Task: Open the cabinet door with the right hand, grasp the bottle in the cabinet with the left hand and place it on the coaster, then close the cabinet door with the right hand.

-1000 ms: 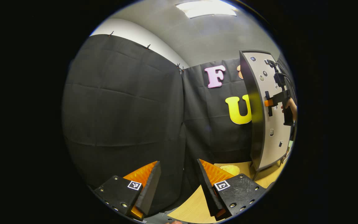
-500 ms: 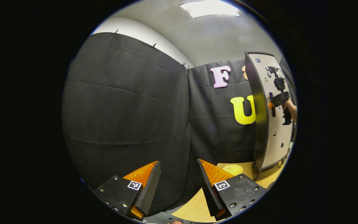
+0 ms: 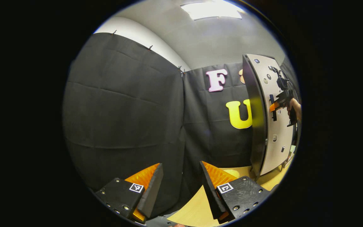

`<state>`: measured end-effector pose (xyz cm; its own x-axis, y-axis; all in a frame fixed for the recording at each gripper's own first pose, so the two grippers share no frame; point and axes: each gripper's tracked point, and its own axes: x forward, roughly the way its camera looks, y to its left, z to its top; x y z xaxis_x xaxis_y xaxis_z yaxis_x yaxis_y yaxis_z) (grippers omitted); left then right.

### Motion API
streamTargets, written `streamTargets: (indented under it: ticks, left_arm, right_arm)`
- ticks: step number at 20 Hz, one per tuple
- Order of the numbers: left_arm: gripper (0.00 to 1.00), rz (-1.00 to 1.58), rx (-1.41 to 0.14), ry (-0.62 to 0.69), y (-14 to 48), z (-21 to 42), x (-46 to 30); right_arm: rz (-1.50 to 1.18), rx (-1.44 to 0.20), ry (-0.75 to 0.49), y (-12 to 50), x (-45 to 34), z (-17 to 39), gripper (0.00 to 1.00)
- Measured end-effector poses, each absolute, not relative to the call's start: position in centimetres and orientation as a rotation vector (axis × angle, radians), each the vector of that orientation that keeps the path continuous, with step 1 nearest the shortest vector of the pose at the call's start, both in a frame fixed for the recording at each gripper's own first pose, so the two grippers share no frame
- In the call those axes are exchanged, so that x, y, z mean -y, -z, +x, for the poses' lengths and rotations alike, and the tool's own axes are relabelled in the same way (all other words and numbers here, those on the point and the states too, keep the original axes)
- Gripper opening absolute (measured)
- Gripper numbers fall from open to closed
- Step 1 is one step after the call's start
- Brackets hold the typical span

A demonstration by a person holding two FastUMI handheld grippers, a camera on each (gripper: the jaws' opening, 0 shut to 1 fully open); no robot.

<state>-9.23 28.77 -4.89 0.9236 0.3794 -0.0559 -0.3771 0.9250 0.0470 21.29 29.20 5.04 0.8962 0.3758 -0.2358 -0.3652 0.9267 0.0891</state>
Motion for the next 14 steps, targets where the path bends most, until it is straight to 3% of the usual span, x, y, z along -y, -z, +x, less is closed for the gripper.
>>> streamTargets:
  ticks: [12,14]
  left_arm:
    - [0.66,0.032,-0.017,-0.156,3.2,-3.6,-18.7]
    - [0.64,0.03,-0.013,-0.121,3.1,-2.7,-17.4]
  right_arm:
    - [0.104,-0.285,-0.467,-5.1,-26.6,19.0,0.21]
    - [0.108,-0.286,-0.465,-5.2,-26.3,18.8,0.24]
